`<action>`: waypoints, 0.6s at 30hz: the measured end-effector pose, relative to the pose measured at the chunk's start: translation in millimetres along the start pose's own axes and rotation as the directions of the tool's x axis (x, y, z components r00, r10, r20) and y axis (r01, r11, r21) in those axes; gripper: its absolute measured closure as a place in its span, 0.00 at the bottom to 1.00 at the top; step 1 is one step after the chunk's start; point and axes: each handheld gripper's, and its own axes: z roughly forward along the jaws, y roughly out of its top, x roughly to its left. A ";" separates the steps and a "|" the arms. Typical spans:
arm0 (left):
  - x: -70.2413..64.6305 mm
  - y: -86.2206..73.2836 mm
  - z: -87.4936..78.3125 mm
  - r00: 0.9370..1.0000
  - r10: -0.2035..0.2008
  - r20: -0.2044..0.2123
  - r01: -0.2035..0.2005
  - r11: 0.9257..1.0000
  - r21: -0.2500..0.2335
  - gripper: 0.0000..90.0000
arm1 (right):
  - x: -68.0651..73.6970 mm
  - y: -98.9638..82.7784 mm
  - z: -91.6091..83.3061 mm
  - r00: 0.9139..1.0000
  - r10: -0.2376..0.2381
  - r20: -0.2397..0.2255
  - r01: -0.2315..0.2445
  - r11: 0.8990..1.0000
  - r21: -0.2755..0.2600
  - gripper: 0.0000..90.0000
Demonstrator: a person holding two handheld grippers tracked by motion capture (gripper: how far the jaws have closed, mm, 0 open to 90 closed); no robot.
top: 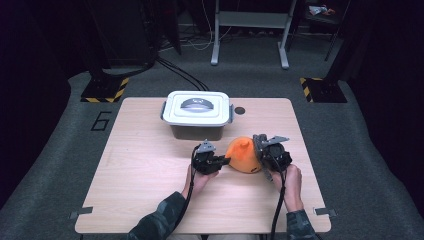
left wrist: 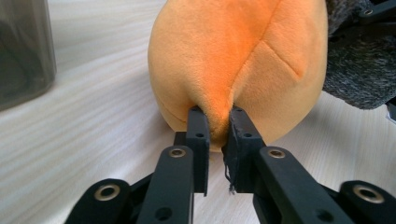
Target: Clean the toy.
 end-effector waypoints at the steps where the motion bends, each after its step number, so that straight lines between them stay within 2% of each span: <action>1: -0.8 2.0 -0.7 1.000 0.015 -0.009 -0.015 1.000 0.000 0.92 | -0.9 0.2 -2.0 1.000 0.002 0.006 -0.002 1.000 -0.007 0.84; 7: -4.4 15.6 -6.2 0.998 0.057 -0.024 -0.057 0.998 -0.012 0.93 | -5.8 2.8 -17.2 0.999 0.024 0.026 -0.023 0.998 -0.051 0.84; 11: -9.7 28.3 -11.1 0.996 0.088 -0.033 -0.089 0.996 -0.028 0.93 | -2.4 7.5 -32.2 0.999 0.020 0.027 -0.017 0.996 -0.091 0.84; 13: -12.0 33.9 -12.2 0.992 0.125 -0.035 -0.126 0.992 -0.025 0.93 | 1.4 11.8 -41.1 1.000 0.001 0.026 0.002 0.993 -0.115 0.84; 18: -20.9 39.8 -8.6 0.987 0.157 -0.019 -0.157 0.987 -0.025 0.93 | 23.0 23.6 -55.7 0.998 -0.069 0.009 0.069 0.985 -0.157 0.84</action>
